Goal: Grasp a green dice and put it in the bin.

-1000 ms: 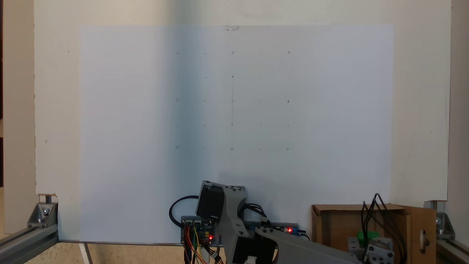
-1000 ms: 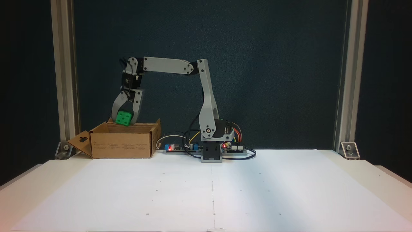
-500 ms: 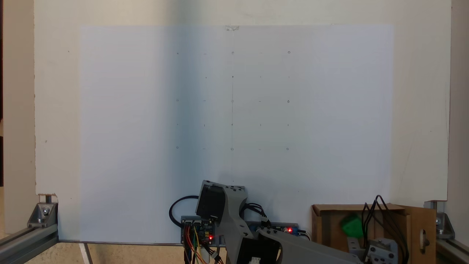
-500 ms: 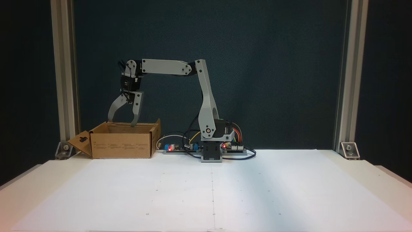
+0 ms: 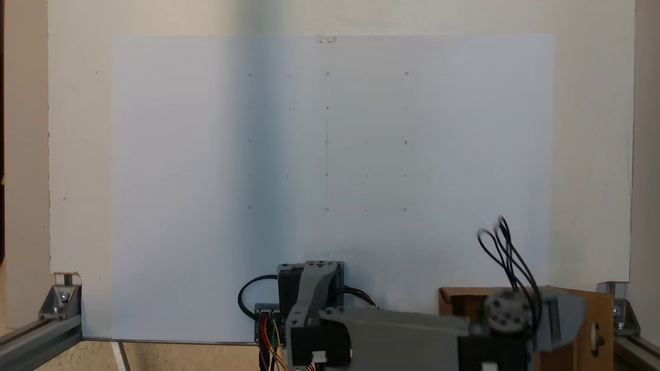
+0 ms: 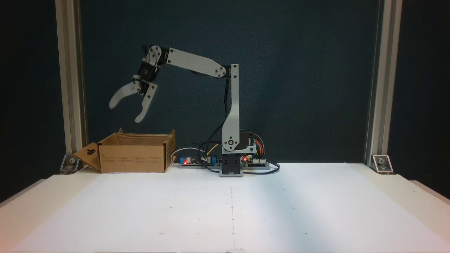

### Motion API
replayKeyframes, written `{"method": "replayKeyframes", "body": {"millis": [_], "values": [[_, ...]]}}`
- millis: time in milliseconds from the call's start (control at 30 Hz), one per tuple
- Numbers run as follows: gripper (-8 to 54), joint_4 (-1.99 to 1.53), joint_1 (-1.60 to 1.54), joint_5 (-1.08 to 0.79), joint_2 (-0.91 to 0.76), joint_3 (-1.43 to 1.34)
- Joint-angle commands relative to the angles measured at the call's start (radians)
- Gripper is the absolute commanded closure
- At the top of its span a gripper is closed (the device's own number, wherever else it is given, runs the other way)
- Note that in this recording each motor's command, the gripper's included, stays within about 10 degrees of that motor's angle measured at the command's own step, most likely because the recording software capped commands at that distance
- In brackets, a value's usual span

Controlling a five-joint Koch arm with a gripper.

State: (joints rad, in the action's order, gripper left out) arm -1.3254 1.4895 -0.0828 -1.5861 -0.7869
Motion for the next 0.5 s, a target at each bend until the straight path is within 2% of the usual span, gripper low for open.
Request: {"method": "replayKeyframes", "body": {"millis": [0,200,467], "values": [[4.2,0.032,-0.110,0.115,-0.060,0.063],[2.7,0.032,-0.387,0.198,-0.141,0.063],[2.7,0.038,-0.922,0.252,-0.193,0.063]]}}
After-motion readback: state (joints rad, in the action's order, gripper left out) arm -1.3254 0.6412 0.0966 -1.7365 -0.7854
